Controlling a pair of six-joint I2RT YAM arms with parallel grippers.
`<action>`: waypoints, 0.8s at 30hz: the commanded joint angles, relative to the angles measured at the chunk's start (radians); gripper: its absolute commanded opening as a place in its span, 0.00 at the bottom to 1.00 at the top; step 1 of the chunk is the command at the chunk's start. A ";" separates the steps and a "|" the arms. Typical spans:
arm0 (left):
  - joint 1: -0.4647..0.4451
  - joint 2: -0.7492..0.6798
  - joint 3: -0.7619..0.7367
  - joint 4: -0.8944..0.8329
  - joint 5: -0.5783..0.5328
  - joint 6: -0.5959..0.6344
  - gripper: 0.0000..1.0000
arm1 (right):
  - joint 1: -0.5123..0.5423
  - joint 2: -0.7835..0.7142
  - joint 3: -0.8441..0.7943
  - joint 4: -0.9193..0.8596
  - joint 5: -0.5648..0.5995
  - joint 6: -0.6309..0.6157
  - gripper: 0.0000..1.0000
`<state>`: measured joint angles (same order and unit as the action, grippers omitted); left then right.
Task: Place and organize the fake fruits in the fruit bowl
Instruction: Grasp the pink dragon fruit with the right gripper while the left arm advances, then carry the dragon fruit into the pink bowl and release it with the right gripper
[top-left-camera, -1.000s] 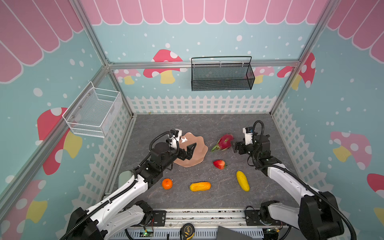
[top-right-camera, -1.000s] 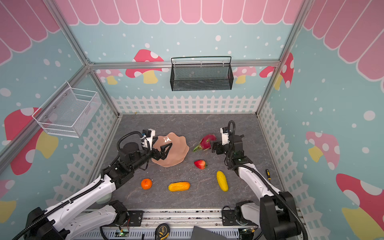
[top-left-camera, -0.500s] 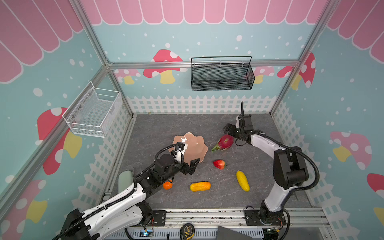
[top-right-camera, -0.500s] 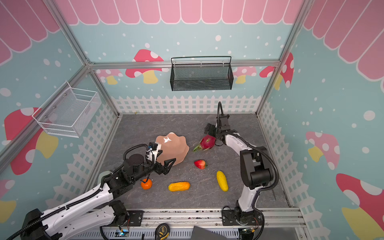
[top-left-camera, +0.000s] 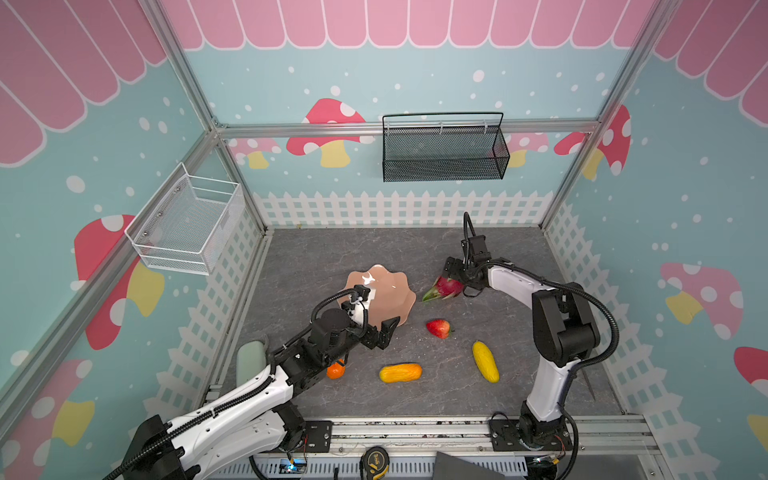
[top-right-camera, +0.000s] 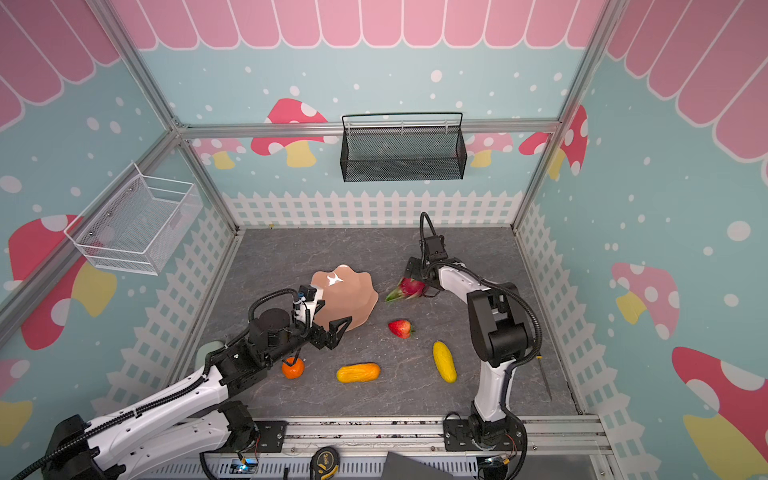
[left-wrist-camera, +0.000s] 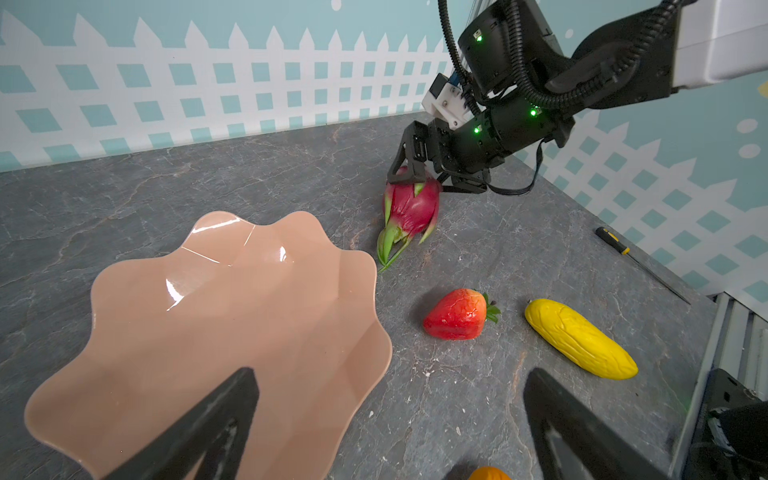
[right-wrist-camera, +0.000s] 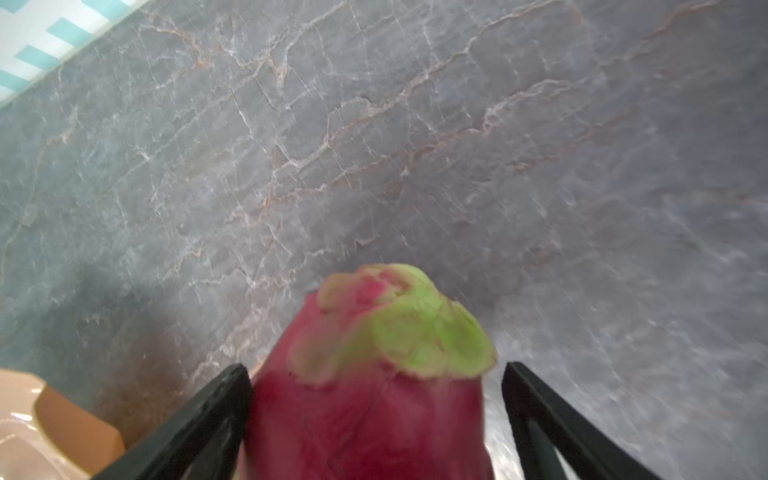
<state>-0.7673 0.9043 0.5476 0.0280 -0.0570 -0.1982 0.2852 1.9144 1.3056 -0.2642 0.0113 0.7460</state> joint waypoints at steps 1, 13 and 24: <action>-0.004 -0.010 -0.012 0.018 0.011 0.000 1.00 | 0.003 0.053 -0.001 -0.035 0.009 0.031 0.97; -0.004 -0.109 -0.054 -0.028 -0.040 -0.001 1.00 | 0.008 0.044 -0.029 0.023 -0.012 0.007 0.72; 0.017 -0.130 0.033 -0.209 -0.253 -0.056 1.00 | 0.195 -0.096 0.119 -0.022 -0.020 -0.277 0.63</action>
<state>-0.7631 0.7906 0.5236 -0.0681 -0.1932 -0.2188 0.4084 1.8664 1.3418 -0.2722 0.0067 0.5873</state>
